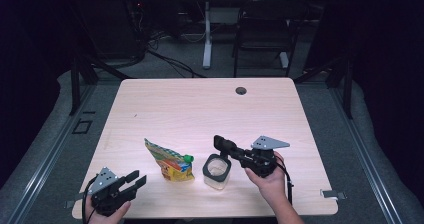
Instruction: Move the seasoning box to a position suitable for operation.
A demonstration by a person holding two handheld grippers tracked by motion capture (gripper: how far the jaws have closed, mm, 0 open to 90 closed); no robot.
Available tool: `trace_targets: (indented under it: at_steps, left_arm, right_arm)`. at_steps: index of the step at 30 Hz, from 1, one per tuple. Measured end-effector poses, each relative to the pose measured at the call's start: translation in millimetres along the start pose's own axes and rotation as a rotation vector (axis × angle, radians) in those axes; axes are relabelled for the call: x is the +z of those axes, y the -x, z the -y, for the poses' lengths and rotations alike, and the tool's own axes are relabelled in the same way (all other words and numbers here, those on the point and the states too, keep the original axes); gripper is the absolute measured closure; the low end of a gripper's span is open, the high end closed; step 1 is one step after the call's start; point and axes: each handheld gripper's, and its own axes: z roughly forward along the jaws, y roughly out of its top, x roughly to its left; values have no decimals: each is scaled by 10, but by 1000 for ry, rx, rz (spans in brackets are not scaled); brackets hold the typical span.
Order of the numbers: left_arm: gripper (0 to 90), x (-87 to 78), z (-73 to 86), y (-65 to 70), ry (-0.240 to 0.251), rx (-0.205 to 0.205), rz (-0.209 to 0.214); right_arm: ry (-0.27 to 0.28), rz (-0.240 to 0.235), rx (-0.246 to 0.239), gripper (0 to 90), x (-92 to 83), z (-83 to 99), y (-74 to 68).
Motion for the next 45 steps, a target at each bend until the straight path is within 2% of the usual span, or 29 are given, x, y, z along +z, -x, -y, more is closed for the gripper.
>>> trace_targets:
  at_steps: [6,12,16,17,21,24,25,26,28,31,33,35,36,39,41,43,45]
  left_arm:
    - [616,13,-3,-12,-5,-7,2]
    - [597,44,-72,-4,-11,-26,6]
    - [589,48,-165,1,-7,-29,7]
    - [586,47,-195,5,-5,-32,7]
    - [581,71,-284,-5,16,-30,11]
    - [567,110,-322,-34,13,-32,18]
    - [553,132,-308,-39,18,-27,22]
    - [549,132,-308,-39,18,-27,22]
    - [546,147,-250,-42,22,-12,20]
    - [546,146,-193,-67,0,2,27]
    - [546,138,-175,-74,5,-3,29]
    - [544,115,-154,-98,7,-11,29]
    - [543,115,-154,-98,7,-11,29]
    - [543,101,-132,-122,12,-15,31]
    - [543,96,-131,-126,14,-16,33]
    - [543,85,-135,-123,12,-20,32]
    - [543,86,-134,-124,12,-19,32]
  right_arm:
    - [8,3,-9,712,-89,15,-13]
    - [41,21,-42,678,-373,10,-79]
    - [63,19,-63,669,-551,-95,-149]
    - [69,16,-79,657,-608,-179,-201]
    - [79,2,-97,641,-626,-283,-290]
    - [66,-18,-125,634,-586,-376,-395]
    - [46,-32,-141,621,-532,-420,-458]
    - [46,-32,-141,621,-532,-420,-458]
    - [28,-57,-148,598,-440,-456,-535]
    - [19,-83,-169,573,-290,-478,-651]
    - [14,-86,-173,570,-257,-479,-674]
    - [2,-115,-181,557,-111,-476,-779]
    - [2,-115,-181,557,-111,-476,-779]
    - [-15,-154,-201,547,60,-472,-909]
    - [-21,-161,-205,544,103,-472,-939]
    - [-22,-175,-210,526,224,-473,-1021]
    - [-14,-183,-203,524,253,-471,-1039]
